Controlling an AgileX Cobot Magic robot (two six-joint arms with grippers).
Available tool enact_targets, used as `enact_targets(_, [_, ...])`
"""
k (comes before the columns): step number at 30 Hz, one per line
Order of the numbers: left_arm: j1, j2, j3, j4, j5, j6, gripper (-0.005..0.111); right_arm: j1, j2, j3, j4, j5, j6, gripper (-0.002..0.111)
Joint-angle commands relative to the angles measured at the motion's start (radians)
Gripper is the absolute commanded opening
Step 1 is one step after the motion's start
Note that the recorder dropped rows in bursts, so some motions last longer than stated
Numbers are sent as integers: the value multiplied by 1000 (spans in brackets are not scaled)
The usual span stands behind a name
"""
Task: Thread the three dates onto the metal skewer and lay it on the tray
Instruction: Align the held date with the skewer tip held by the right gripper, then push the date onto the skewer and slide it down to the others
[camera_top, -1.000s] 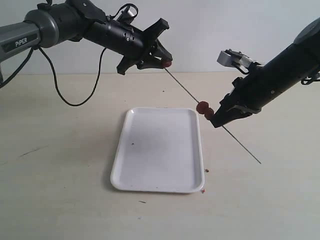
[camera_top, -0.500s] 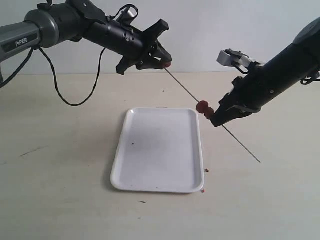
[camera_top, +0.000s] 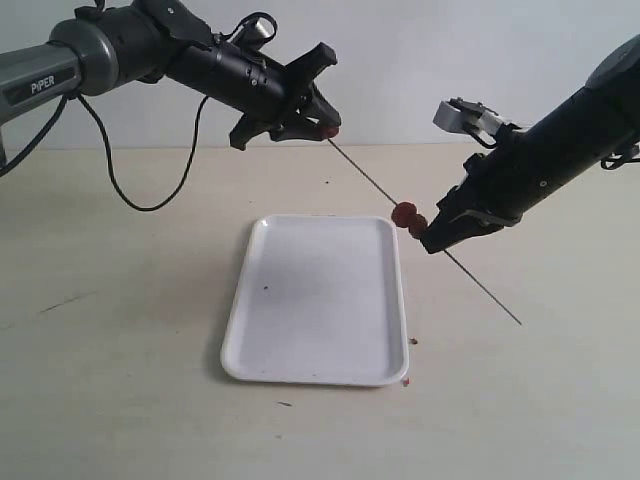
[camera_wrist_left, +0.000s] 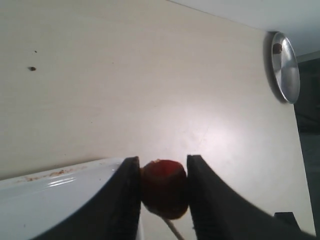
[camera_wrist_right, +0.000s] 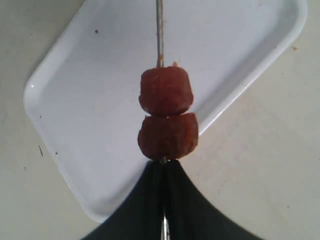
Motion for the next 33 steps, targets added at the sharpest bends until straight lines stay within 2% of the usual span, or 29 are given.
enact_targets(1, [-3,-14,-1,12,1,4,33,1,-5,-6,13,-12,-3,0])
enact_targets(9, [-3,-14,-1,37,7,4,33,1,-5,-6,42,-26,-6,0])
enact_targets(19, [-10,-14,-1,0,10,4,33,1,-5,-6,99,-56,-13,0])
enact_targets(26, [-40,-14,-1,-39,-7,2,33,1,23,-6,324,-115,-79,0])
enact_targets(33, [-77,-14,-1,-44,-6,4,33,1,95,-6,683,-87,-314,0])
